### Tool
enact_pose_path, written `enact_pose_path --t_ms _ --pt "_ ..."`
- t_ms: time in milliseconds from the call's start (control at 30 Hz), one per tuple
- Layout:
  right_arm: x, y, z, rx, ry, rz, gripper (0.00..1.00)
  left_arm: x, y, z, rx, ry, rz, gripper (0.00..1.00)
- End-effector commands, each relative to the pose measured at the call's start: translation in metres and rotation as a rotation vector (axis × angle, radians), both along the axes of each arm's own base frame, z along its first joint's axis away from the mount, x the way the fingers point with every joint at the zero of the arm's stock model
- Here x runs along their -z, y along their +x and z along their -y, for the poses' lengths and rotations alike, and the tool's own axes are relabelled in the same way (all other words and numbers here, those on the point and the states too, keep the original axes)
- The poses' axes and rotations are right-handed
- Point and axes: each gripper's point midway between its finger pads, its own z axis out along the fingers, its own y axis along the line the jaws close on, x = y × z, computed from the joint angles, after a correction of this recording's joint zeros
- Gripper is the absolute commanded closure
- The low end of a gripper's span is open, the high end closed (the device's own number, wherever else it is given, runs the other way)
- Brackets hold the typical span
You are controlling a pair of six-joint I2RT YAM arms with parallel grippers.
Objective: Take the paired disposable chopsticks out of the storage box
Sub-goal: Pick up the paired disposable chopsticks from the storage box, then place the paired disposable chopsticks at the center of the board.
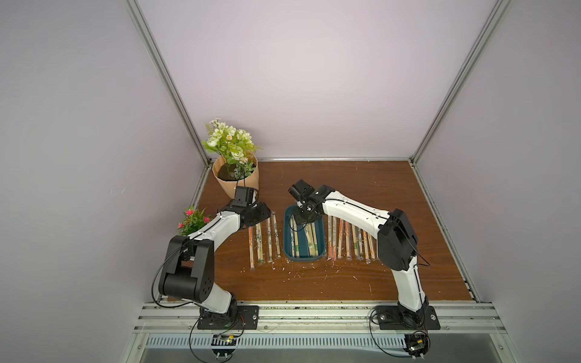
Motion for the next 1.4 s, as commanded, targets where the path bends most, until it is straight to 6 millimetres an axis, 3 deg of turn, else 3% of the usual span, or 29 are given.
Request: enact_pose_path --t_ms 0,100,300,567,833,1033,1267,1367 --pt "-0.029 0.008 0.025 0.062 0.003 0.044 0.99 -0.008 0.001 -0.001 0.012 -0.008 0.028 0.48" --pt "-0.037 0.013 0.050 0.109 -0.008 0.063 0.99 -0.010 0.002 -0.001 0.017 -0.009 0.034 0.48" --pt "-0.040 0.023 0.138 0.255 -0.037 0.085 0.99 -0.015 0.004 0.002 0.032 -0.017 0.046 0.48" --pt "-0.015 0.019 0.267 0.442 -0.268 0.110 1.00 -0.017 0.004 0.004 0.038 -0.030 0.050 0.48" --pt "0.013 -0.003 0.370 0.638 -0.481 0.057 1.00 -0.019 0.004 0.005 0.042 -0.034 0.053 0.48" --pt "0.029 -0.015 0.408 0.725 -0.556 0.014 1.00 -0.020 0.005 0.005 0.044 -0.033 0.056 0.48" --pt "0.047 -0.016 0.413 0.742 -0.585 -0.022 0.99 -0.019 0.003 0.005 0.041 -0.032 0.055 0.48" --pt "0.050 -0.015 0.413 0.740 -0.586 -0.025 0.86 -0.019 0.002 0.004 0.040 -0.032 0.055 0.49"
